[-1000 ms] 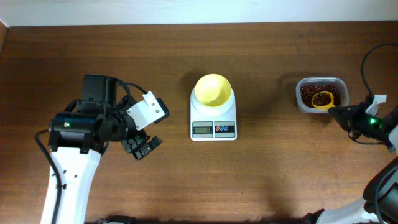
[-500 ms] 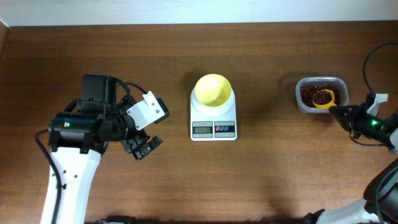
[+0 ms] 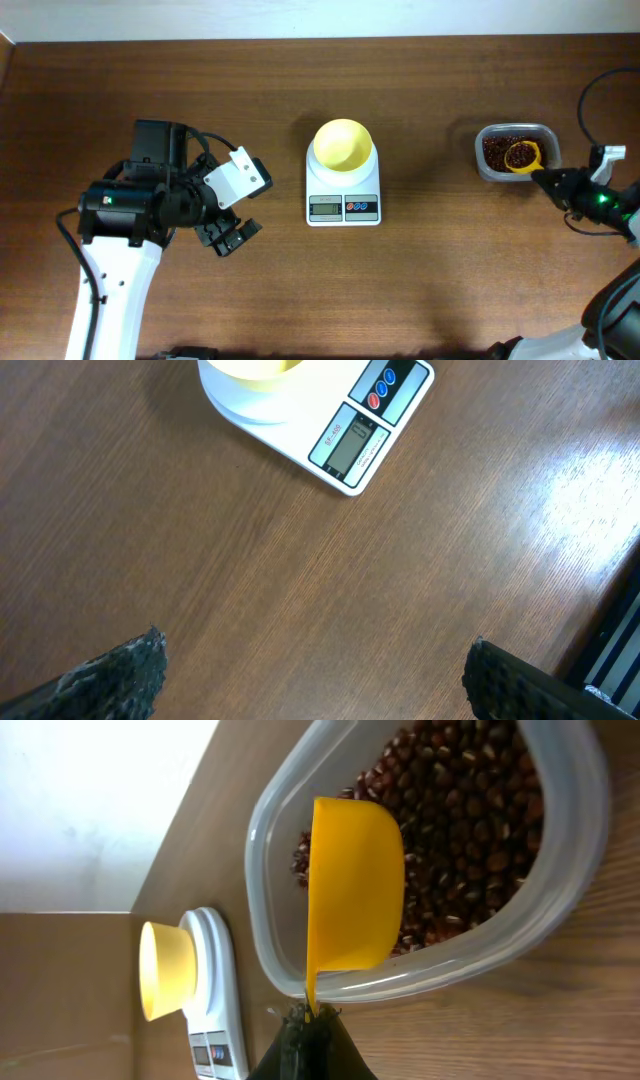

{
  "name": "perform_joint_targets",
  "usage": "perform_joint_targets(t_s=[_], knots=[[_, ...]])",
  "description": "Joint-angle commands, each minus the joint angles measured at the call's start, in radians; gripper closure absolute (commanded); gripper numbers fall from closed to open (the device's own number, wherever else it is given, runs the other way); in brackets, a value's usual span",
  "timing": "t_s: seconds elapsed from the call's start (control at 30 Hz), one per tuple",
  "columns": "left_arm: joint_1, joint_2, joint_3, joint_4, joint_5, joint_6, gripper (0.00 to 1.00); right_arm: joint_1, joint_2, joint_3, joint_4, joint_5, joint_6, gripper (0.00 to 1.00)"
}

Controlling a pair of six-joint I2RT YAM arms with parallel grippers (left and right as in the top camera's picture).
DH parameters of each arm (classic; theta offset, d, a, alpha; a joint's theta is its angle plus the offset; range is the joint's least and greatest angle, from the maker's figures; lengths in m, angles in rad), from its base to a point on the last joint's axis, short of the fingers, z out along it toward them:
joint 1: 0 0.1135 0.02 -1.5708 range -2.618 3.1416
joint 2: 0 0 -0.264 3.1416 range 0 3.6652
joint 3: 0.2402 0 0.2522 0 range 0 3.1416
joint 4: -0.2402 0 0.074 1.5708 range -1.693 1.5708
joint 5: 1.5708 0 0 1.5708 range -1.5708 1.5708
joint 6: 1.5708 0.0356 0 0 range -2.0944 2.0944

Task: Scoop item into bowl and weigh 50g on scale
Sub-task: 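Dip the scoop into the red beans with the right gripper, then lift the filled scoop and carry it over the yellow bowl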

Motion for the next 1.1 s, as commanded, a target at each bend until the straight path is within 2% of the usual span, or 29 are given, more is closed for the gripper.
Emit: perform_joint_targets(t_s=[0.0,0.07,0.17,0.53,0.8,1.07], knots=[[0.005,0.004,-0.009,-0.001,0.001,0.019,0.01,-0.011,-0.029,-0.005,-0.011,-0.012,0.016,0.96],[0.005,0.004,-0.009,-0.001,0.000,0.019,0.01,-0.011,-0.029,-0.005,0.006,0.074,0.041,0.96],[0.005,0.004,-0.009,-0.001,0.000,0.019,0.02,-0.026,-0.029,-0.005,0.003,0.067,0.135,0.96],[0.005,0.004,-0.009,-0.001,0.000,0.019,0.01,-0.089,-0.029,-0.005,0.003,-0.256,0.186,0.96],[0.005,0.004,-0.009,-0.001,0.000,0.019,0.01,-0.085,-0.029,-0.005,0.003,-0.380,0.187,0.96],[0.005,0.004,-0.009,-0.001,0.000,0.019,0.01,0.076,-0.029,-0.005,0.003,-0.383,0.187,0.96]])
